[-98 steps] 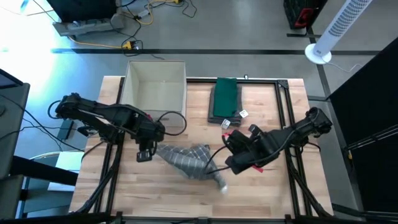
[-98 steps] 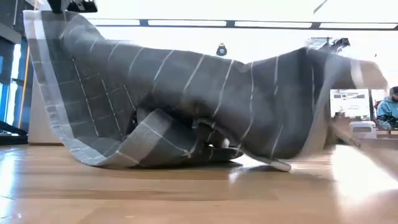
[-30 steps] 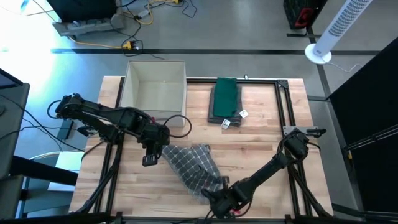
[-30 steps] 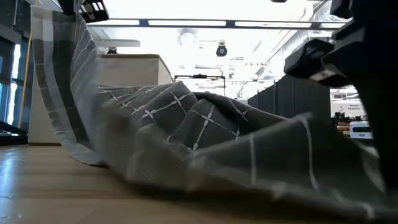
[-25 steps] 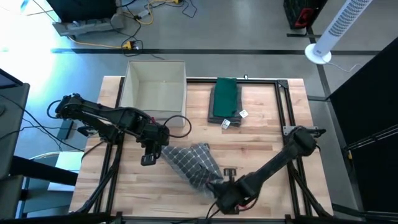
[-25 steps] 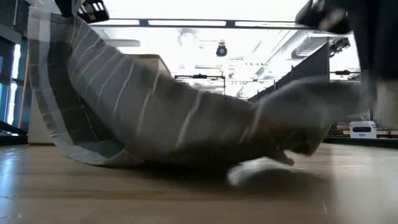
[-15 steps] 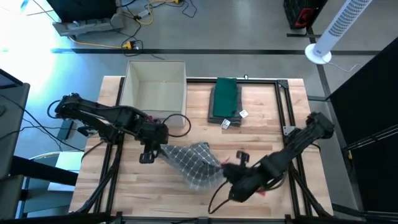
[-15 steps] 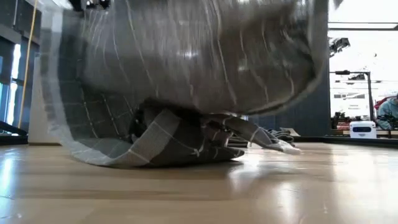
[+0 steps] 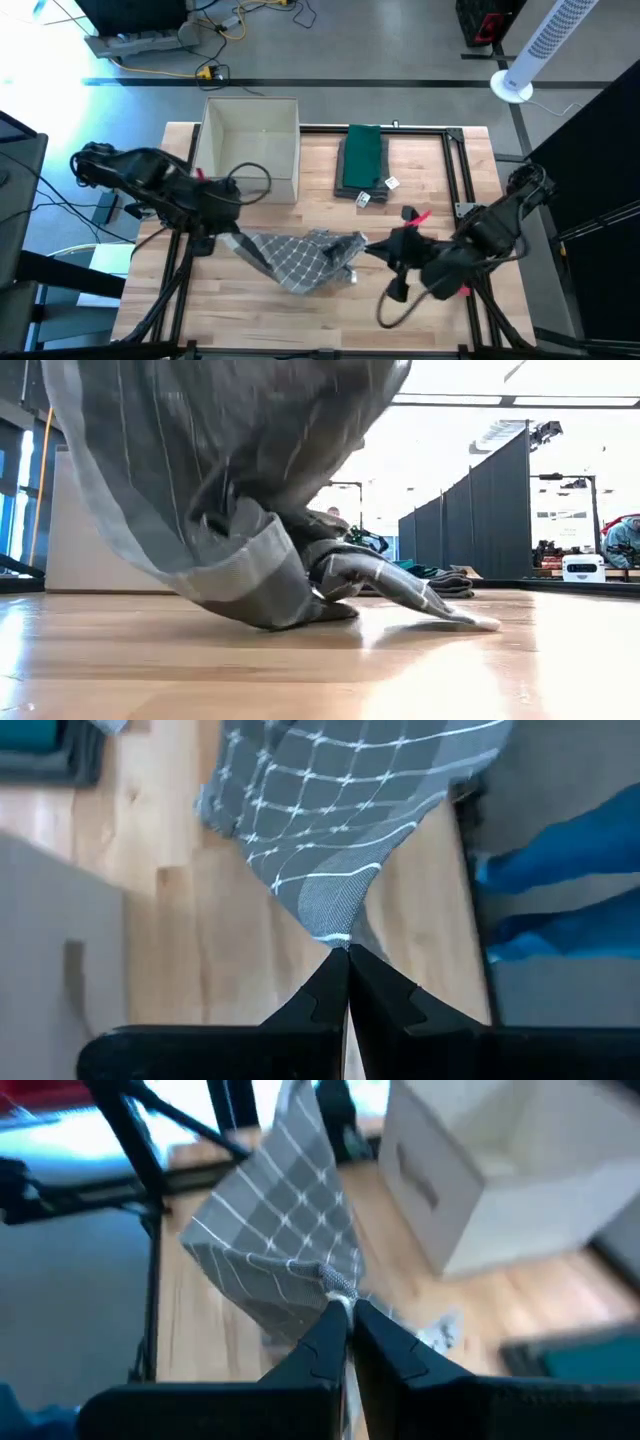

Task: Fold towel
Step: Fold the gray patterned towel

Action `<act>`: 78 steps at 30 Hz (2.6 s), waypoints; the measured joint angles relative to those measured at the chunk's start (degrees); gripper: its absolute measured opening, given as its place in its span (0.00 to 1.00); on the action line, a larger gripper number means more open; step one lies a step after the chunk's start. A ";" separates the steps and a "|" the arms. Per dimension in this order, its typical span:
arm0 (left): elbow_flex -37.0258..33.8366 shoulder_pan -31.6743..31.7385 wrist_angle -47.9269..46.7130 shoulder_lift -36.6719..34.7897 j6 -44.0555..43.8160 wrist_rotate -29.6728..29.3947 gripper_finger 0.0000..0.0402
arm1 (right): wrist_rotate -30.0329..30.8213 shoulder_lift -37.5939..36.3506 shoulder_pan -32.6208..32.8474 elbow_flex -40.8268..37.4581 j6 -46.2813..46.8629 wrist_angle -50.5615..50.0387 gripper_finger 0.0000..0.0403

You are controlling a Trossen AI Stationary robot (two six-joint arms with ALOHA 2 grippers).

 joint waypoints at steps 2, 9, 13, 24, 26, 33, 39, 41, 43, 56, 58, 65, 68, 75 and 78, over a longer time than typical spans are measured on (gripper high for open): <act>2.21 -1.10 0.05 -0.69 -1.04 0.50 0.00 | 1.55 0.00 0.97 3.28 -3.17 0.46 0.00; 11.96 -4.87 3.24 -2.23 -1.38 -1.12 0.00 | 6.62 0.00 5.25 11.24 -10.97 0.38 0.00; 17.64 -6.40 6.28 -2.46 -0.51 -4.21 0.00 | 12.14 0.00 7.79 14.01 -15.42 0.95 0.00; 25.52 -7.32 18.92 -2.38 5.73 -6.36 0.00 | 22.72 0.02 11.03 17.67 -38.53 14.72 0.00; 26.35 -7.32 19.92 -2.38 5.73 -6.35 0.00 | 25.25 0.02 11.63 17.67 -45.07 20.04 0.00; 27.12 -7.30 23.74 -2.35 9.02 -10.48 0.00 | 38.52 0.00 12.21 17.70 -65.37 34.91 0.00; 27.09 -7.29 31.81 -2.30 14.40 -15.99 0.00 | 40.07 -0.04 8.97 17.70 -77.29 46.30 0.00; 27.09 -7.27 35.18 -2.24 15.77 -17.67 0.00 | 40.03 -0.04 8.07 17.70 -81.21 49.81 0.00; 27.09 -7.27 37.87 -2.32 16.72 -17.58 0.00 | 39.58 -0.04 7.72 17.70 -85.40 53.53 0.00; 27.09 -8.45 39.35 -1.31 11.66 -6.34 0.00 | 29.23 -0.07 13.22 17.70 -88.93 62.66 0.00; 27.09 -9.60 39.35 -0.69 12.31 -4.51 0.00 | 25.40 -0.09 14.82 17.70 -87.35 62.15 0.00; 27.03 -13.87 44.40 1.74 21.87 -3.02 0.00 | 8.92 -0.09 18.72 17.67 -86.54 62.93 0.00; 27.03 -15.58 50.82 3.08 25.33 -3.04 0.00 | 3.98 -0.09 18.90 17.67 -87.73 63.13 0.00; 27.03 -17.87 61.04 5.79 28.77 -3.02 0.00 | -1.43 -0.09 18.88 17.67 -92.13 65.48 0.00; 27.03 -18.15 64.61 6.64 28.98 -2.99 0.00 | -3.95 -0.09 18.88 17.67 -94.12 66.08 0.00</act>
